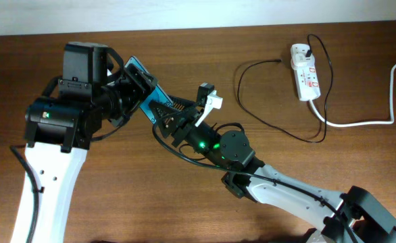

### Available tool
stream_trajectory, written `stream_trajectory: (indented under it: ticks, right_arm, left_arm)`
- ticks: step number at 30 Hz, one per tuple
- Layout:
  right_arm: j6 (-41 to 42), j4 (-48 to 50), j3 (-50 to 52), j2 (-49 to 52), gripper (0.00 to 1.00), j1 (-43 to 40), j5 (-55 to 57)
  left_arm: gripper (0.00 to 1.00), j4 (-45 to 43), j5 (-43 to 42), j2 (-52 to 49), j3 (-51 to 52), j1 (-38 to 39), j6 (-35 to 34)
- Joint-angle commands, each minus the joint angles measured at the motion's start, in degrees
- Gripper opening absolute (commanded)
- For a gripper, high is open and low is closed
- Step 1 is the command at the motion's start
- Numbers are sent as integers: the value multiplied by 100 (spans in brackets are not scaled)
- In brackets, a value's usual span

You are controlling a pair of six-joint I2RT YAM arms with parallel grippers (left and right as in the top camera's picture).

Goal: Plug charger to phone and switch on socket

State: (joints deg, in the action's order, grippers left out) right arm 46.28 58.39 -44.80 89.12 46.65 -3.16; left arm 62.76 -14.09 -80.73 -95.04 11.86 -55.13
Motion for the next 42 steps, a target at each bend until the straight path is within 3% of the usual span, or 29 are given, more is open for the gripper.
stream_trajectory:
  ticks: [1,4,11,15,19,24,26,33,39,42]
  right_arm:
    - [-33,35,-129,31,49,63,70]
    - [-33,-13,-129,35,38,63,87]
    - [-33,-96,-129,131,33,66,151]
    - [-81,-140,-286,138,35,136,195]
    - [-81,-640,-404,138,30,133,221]
    - [-76,-632,-404,136,9,133,229]
    - [-74,-595,-404,136,5,133,190]
    - [-72,-234,-404,136,4,133,-249]
    - [11,-44,-404,114,4,133,-264]
    - [76,-52,-404,92,4,133,-267]
  left_arm:
    - [22,-35,-4,92,-105,15,-59]
    - [22,-35,-4,92,-105,15,-59]
    - [22,-35,-4,92,-105,15,-59]
    - [21,-33,-4,92,-105,15,-59]
    - [22,-28,-4,92,-105,15,-59]
    - [22,-13,-2,92,-105,15,-57]
    - [22,-13,-2,92,-105,15,-57]
    - [26,-11,-2,92,-105,15,-57]
    - [35,57,-2,92,-105,15,-57]
    - [45,90,-4,92,-105,15,-59]
